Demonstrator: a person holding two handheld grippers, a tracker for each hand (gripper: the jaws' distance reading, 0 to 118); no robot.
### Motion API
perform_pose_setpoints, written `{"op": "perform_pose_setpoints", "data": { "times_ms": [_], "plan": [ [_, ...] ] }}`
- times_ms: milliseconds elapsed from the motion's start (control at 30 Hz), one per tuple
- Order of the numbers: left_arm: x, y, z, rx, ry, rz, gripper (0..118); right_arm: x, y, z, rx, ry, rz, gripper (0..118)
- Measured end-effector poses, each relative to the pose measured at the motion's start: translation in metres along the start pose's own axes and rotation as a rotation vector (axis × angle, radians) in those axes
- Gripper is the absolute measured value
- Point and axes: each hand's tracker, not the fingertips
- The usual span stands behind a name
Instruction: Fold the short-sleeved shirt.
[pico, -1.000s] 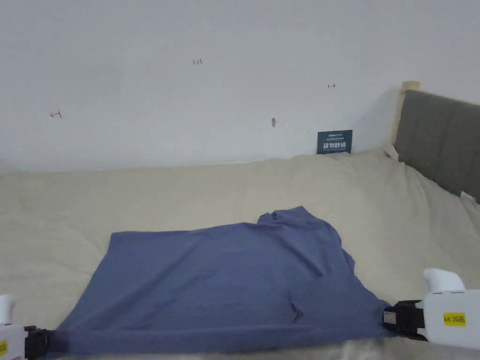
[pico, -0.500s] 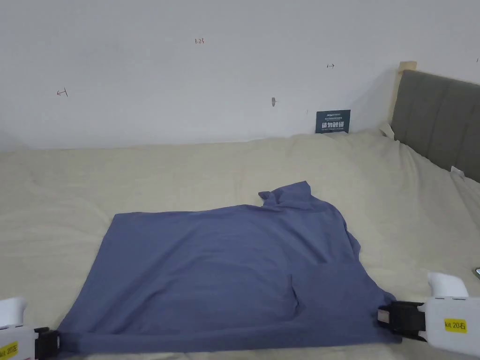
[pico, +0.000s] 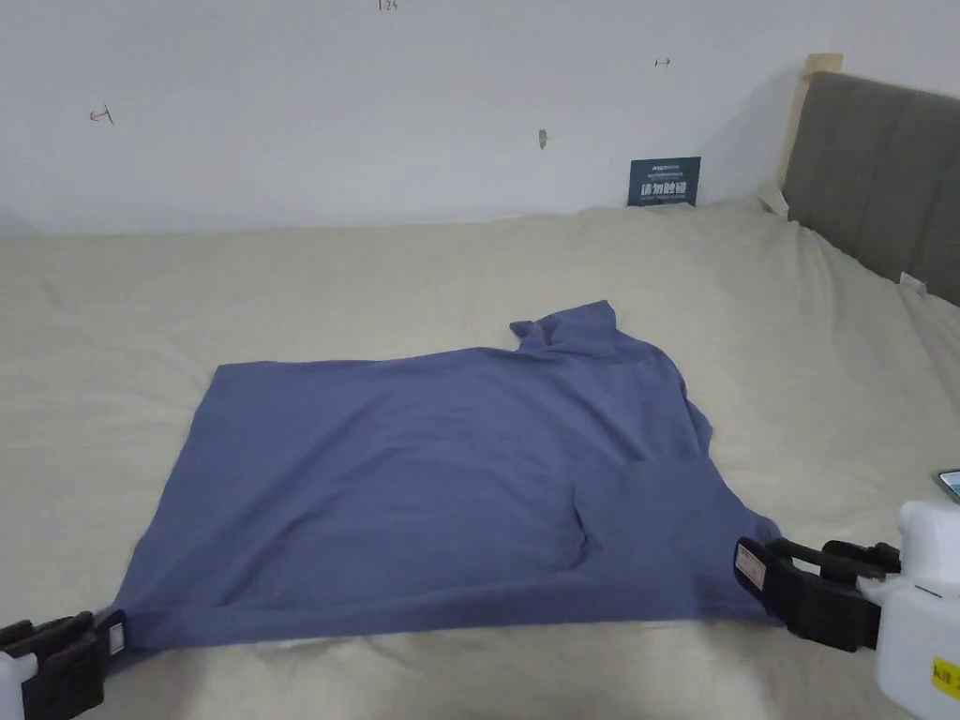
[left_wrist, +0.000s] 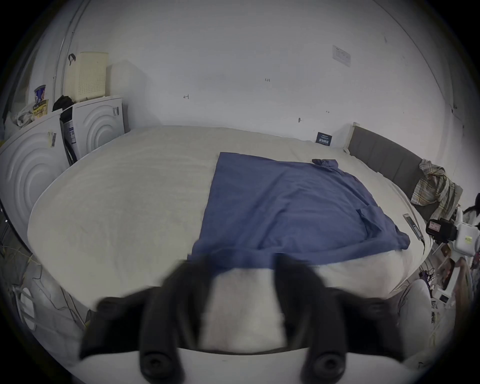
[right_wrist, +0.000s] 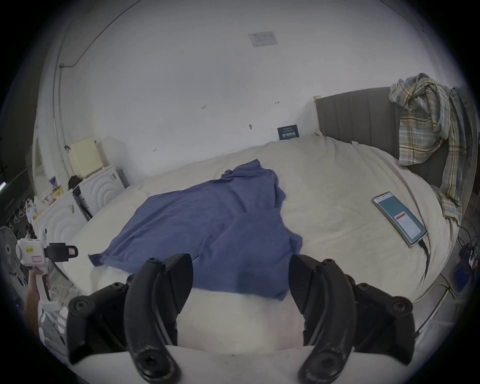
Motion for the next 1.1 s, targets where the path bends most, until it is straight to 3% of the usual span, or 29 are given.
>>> {"op": "perform_pose_setpoints", "data": {
  "times_ms": [33,133,233,400,467,500,533,600,700,833,900,933,1100],
  "plan": [
    [0.002,-0.008,0.001,-0.004,0.002,-0.022,13,-0.006,-0.006,0.002,-0.007,0.001,0.016,57],
    [0.006,-0.025,0.000,-0.061,0.029,-0.071,4,-0.021,-0.028,-0.002,-0.021,-0.064,0.084,0],
    [0.001,-0.033,-0.006,-0.065,0.041,-0.031,0,-0.022,-0.039,-0.009,-0.057,-0.004,0.060,0],
    [-0.016,-0.026,-0.018,-0.068,0.048,0.017,0,-0.027,-0.042,-0.018,-0.075,0.004,0.043,0],
    [-0.023,-0.019,-0.028,-0.073,0.098,-0.010,52,-0.029,-0.040,-0.023,-0.083,0.007,0.044,0],
    [-0.026,-0.015,-0.033,-0.052,0.121,-0.023,70,-0.028,-0.039,-0.025,-0.089,0.009,0.042,0],
    [-0.032,-0.011,-0.041,-0.052,0.117,-0.018,78,-0.028,-0.038,-0.027,-0.091,0.010,0.041,0],
    [-0.040,-0.002,-0.056,-0.042,0.134,-0.003,80,-0.028,-0.037,-0.030,-0.101,0.005,0.033,0],
    [-0.050,0.009,-0.083,-0.066,0.139,0.008,80,-0.024,-0.038,-0.033,-0.110,0.005,0.009,0],
    [-0.047,0.006,-0.099,-0.136,0.080,0.023,68,-0.020,-0.039,-0.034,-0.132,-0.016,0.001,0],
    [-0.040,0.002,-0.102,-0.138,0.052,0.012,13,-0.014,-0.041,-0.032,-0.136,-0.027,-0.004,0],
    [-0.033,0.002,-0.101,-0.134,0.108,-0.029,6,-0.011,-0.041,-0.031,-0.139,-0.032,-0.010,0],
    [-0.023,0.008,-0.092,-0.117,0.104,-0.032,5,0.003,-0.040,-0.024,-0.139,-0.066,-0.020,0]
  ]
}}
